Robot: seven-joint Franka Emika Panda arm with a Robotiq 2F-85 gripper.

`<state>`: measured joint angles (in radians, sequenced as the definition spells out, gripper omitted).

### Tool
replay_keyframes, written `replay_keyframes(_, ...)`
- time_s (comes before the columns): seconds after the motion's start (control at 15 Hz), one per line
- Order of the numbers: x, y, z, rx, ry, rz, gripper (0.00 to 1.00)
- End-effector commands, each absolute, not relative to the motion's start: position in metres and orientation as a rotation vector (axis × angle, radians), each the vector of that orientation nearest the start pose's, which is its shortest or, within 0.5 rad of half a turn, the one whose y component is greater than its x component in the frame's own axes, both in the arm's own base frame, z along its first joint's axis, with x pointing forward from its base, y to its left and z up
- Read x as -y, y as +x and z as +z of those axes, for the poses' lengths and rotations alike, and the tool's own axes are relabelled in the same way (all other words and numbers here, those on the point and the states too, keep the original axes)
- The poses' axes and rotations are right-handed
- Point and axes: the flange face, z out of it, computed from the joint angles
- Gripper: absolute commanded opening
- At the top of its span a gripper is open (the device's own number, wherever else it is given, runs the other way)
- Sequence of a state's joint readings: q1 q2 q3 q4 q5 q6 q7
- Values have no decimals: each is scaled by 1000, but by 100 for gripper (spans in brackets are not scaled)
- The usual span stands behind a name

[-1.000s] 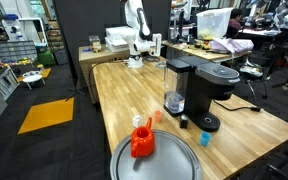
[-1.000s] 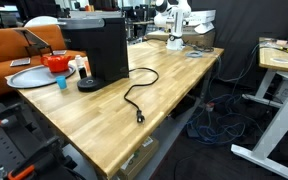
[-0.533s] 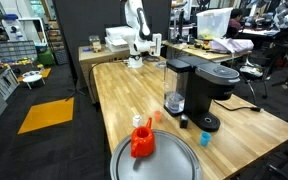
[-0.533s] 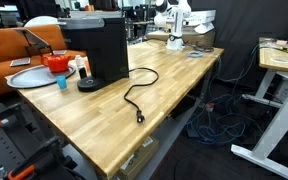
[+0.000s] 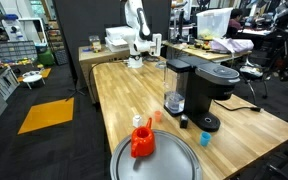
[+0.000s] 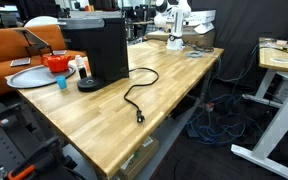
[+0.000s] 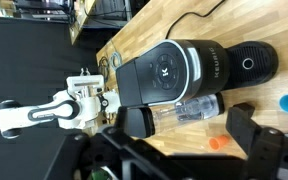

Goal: Open the coffee machine chamber

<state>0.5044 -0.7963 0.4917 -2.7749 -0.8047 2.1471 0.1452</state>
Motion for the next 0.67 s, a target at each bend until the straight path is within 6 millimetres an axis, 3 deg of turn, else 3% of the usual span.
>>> replay_keyframes(0.0,-258,212,442,-1216,1809,625,100)
replay_keyframes(0.4,-259,212,441,-1211,1798,619,100)
replay_keyframes(0.6,-262,211,431,-1202,1754,616,100)
